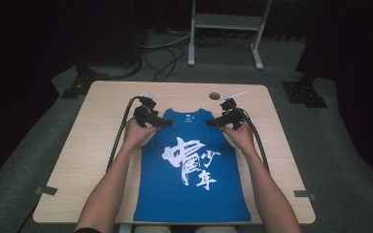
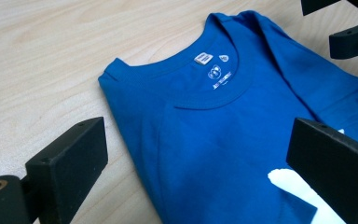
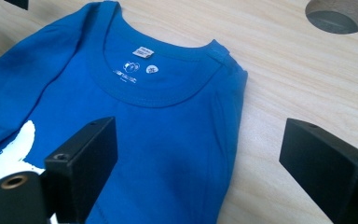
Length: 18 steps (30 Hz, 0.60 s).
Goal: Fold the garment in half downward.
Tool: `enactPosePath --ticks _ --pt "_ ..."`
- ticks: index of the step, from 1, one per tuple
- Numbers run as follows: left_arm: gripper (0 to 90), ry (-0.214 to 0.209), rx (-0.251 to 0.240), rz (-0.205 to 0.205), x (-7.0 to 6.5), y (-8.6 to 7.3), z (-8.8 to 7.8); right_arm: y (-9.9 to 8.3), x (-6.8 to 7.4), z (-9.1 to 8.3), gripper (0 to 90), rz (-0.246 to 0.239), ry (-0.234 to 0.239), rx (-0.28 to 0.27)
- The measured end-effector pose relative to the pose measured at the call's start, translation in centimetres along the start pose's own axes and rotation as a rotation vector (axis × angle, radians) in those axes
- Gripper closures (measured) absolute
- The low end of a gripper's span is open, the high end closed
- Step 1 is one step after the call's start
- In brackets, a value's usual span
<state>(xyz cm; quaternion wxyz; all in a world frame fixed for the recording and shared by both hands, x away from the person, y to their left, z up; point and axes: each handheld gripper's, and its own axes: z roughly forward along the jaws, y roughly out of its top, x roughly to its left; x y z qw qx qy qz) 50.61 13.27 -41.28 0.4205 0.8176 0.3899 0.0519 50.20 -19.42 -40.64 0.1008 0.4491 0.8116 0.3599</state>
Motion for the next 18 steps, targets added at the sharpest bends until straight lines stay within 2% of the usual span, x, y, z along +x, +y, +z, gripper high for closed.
enactPosePath --ticks 5,9,13,18 --pt "4.8 -0.003 0.001 -0.012 0.3 0.0 0.2 0.0 0.0 0.2 11.4 -0.009 -0.005 -0.002" --pt "4.7 -0.002 0.005 -0.005 0.4 0.6 0.0 0.2 -0.2 0.4 11.4 -0.005 -0.006 0.014" --pt "5.3 -0.001 -0.016 -0.001 0.5 1.0 -0.2 0.5 -0.2 0.5 11.4 -0.009 -0.009 0.027" --pt "5.6 -0.012 0.026 -0.02 0.9 0.4 0.3 0.5 -0.1 1.0 14.4 -0.008 -0.01 0.042"
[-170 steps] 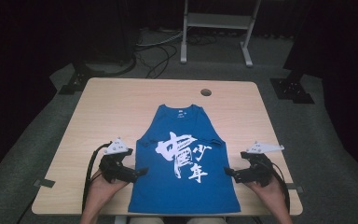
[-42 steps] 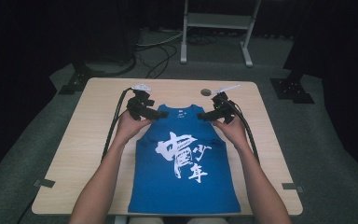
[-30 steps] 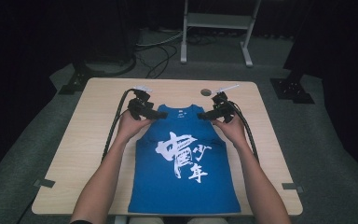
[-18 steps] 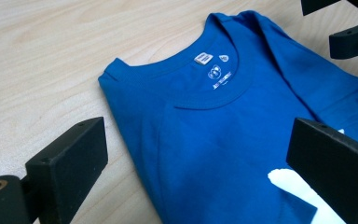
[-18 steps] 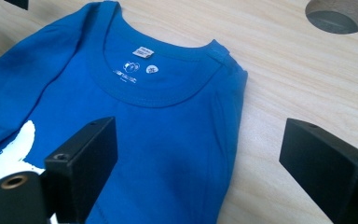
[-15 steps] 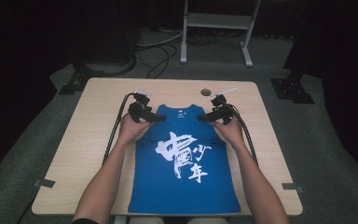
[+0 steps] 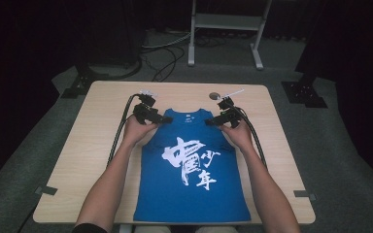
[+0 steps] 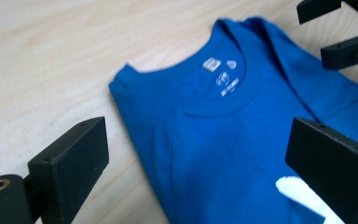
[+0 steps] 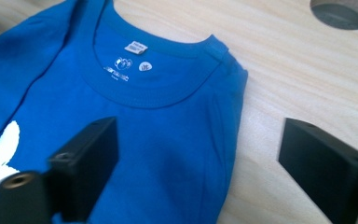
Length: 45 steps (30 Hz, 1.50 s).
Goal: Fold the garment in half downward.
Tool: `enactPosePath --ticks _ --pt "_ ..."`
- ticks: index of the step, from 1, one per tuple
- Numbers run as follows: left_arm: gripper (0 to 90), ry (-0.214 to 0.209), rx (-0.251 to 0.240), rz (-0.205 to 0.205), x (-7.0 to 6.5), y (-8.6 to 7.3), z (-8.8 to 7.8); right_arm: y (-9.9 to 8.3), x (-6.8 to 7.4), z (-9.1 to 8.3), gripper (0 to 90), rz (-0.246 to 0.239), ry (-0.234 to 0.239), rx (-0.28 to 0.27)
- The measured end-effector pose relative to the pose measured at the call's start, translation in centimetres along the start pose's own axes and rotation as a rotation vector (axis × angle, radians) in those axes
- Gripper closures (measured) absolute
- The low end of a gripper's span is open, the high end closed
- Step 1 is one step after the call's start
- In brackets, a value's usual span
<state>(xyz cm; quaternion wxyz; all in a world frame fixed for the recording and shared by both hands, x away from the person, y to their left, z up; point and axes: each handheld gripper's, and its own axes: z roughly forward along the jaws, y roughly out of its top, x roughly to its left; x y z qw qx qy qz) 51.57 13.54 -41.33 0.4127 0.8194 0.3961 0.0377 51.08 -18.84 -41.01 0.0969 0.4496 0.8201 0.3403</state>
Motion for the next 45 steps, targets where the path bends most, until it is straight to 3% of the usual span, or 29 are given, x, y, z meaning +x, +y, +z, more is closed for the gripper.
enactPosePath --ticks 6,14,21,28,36,41,45 --pt "12.8 -0.006 0.014 0.022 -0.2 -0.2 0.4 -0.2 0.0 0.4 17.3 0.001 -0.006 0.02" --pt "20.1 -0.012 0.026 0.012 0.0 -0.5 0.8 -0.4 -0.3 0.5 26.4 0.02 -0.003 0.034" --pt "34.9 0.004 0.007 0.015 0.1 -0.8 0.7 -0.6 -0.3 0.7 39.7 0.014 -0.008 0.04" --pt "43.5 0.019 0.003 0.001 0.4 -1.2 0.7 -1.1 -0.3 0.9 48.8 0.017 -0.013 0.032" --pt "51.1 0.048 0.006 0.005 0.4 -1.5 1.0 -1.2 0.1 0.8 57.3 -0.017 -0.032 0.04" --pt "59.1 0.076 0.014 0.016 0.2 -1.5 0.9 -1.3 0.2 0.8 64.4 -0.018 -0.026 0.036" --pt "67.3 0.073 0.021 0.022 0.1 -1.5 1.0 -1.5 0.0 0.8 72.8 0.023 0.011 0.016"
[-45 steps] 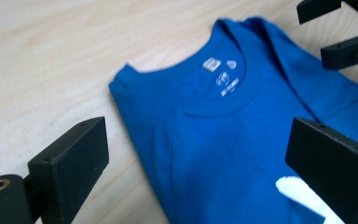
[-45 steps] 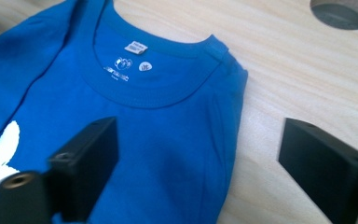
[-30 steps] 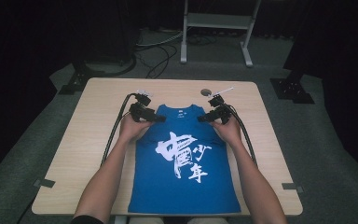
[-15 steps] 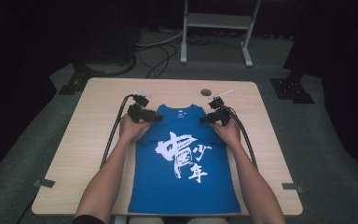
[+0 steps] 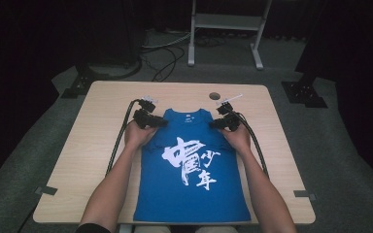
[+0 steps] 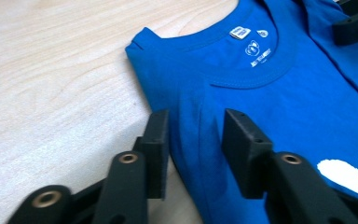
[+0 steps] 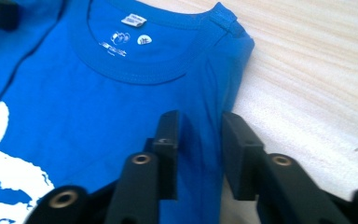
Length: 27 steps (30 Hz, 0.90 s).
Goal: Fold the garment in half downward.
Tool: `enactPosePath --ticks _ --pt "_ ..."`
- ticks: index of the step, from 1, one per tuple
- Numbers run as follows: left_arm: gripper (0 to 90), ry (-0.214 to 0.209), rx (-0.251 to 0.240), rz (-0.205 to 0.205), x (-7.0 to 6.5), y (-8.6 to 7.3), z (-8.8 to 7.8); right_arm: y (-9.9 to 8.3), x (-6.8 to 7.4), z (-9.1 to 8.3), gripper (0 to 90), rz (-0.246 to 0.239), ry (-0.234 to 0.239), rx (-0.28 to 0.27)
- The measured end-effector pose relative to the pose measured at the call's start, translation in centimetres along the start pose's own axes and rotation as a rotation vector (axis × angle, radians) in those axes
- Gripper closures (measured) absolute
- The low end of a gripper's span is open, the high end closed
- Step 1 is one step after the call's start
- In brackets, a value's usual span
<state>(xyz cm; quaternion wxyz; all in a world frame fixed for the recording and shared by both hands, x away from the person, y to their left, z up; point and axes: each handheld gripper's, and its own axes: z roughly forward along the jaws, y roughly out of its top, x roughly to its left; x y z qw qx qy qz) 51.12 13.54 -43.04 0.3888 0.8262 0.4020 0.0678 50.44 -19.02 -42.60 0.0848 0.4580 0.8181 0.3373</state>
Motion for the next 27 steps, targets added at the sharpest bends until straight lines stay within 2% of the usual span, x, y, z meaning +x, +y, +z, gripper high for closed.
enactPosePath --ticks 4,8,12,18,22,27 --pt "76.9 -0.009 0.006 0.011 -0.1 0.0 0.1 -0.2 -0.2 0.0 78.8 0.033 0.023 -0.004" --pt "84.5 -0.044 0.01 0.011 -0.2 0.0 0.3 -0.3 -0.2 0.0 84.0 0.045 0.033 -0.008" --pt "85.2 -0.079 -0.004 -0.009 0.0 0.0 0.0 -0.3 0.0 -0.1 84.7 0.043 0.033 -0.018" --pt "85.2 -0.14 -0.038 -0.03 0.1 0.2 -0.7 -0.4 -0.3 -0.9 85.1 0.073 0.093 -0.054" --pt "85.2 -0.148 -0.046 -0.031 0.1 0.4 -1.2 -0.4 -0.3 -1.5 85.3 0.074 0.111 -0.068" --pt "85.2 -0.181 -0.056 -0.028 -0.1 0.6 -1.8 -0.3 -0.1 -2.0 85.3 0.068 0.124 -0.073"
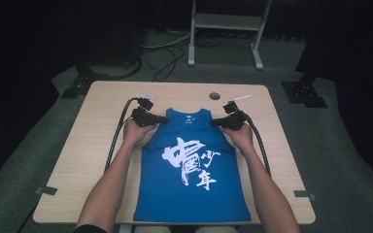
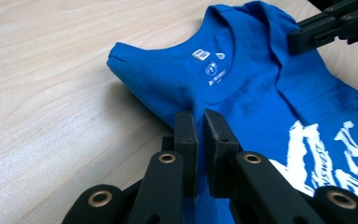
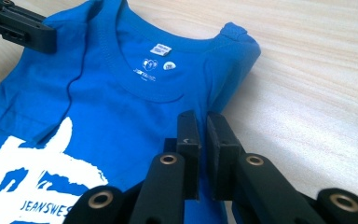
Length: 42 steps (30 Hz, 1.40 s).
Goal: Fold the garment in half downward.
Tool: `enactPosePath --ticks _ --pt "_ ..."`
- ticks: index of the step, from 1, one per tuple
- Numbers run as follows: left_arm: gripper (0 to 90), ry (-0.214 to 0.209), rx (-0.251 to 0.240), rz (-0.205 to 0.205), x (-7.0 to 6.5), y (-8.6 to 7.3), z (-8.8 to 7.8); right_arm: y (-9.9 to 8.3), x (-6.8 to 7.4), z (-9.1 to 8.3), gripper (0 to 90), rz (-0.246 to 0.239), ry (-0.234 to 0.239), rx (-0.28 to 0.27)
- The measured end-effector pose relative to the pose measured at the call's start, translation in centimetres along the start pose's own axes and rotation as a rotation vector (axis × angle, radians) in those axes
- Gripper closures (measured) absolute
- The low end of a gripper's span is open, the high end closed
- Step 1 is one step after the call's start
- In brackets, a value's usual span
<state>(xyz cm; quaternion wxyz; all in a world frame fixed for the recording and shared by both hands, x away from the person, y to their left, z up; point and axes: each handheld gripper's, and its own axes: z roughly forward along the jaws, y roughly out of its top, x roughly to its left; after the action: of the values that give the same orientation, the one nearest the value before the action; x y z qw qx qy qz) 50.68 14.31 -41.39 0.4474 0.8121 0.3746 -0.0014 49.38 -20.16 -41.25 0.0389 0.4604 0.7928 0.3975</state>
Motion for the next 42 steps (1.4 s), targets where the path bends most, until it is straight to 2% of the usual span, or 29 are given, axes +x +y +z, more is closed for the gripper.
enactPosePath --ticks 6,8,10,12,15,19,24,32,42 --pt "85.3 -0.04 -0.034 0.007 -0.2 0.6 -1.3 0.4 0.4 -1.0 85.6 0.0 0.038 -0.029" --pt "85.3 -0.054 -0.026 0.004 -0.2 1.0 -1.8 0.6 0.5 -1.4 85.6 0.003 0.049 -0.044" --pt "85.2 -0.062 -0.027 0.021 -0.4 1.6 -2.3 0.9 0.6 -1.7 85.6 0.005 0.058 -0.052" --pt "85.3 -0.073 -0.058 0.031 -0.6 2.2 -2.9 1.4 0.8 -2.2 85.6 -0.001 0.061 -0.065" --pt "85.2 -0.075 -0.061 0.051 -0.8 3.4 -3.8 2.1 1.2 -3.0 85.6 -0.008 0.08 -0.101" --pt "85.2 -0.106 -0.095 0.073 -1.3 4.4 -5.1 2.8 1.6 -4.2 85.6 -0.027 0.104 -0.139" --pt "85.2 -0.151 -0.086 0.091 -1.8 3.7 -5.8 2.2 2.1 -5.2 85.6 -0.057 0.157 -0.157" --pt "85.2 -0.217 -0.076 0.098 -2.6 1.9 -6.5 0.4 2.4 -5.5 85.6 -0.094 0.235 -0.136" --pt "85.3 -0.256 -0.045 0.128 -4.5 0.4 -7.1 -1.4 3.8 -6.7 85.5 -0.134 0.299 -0.146"
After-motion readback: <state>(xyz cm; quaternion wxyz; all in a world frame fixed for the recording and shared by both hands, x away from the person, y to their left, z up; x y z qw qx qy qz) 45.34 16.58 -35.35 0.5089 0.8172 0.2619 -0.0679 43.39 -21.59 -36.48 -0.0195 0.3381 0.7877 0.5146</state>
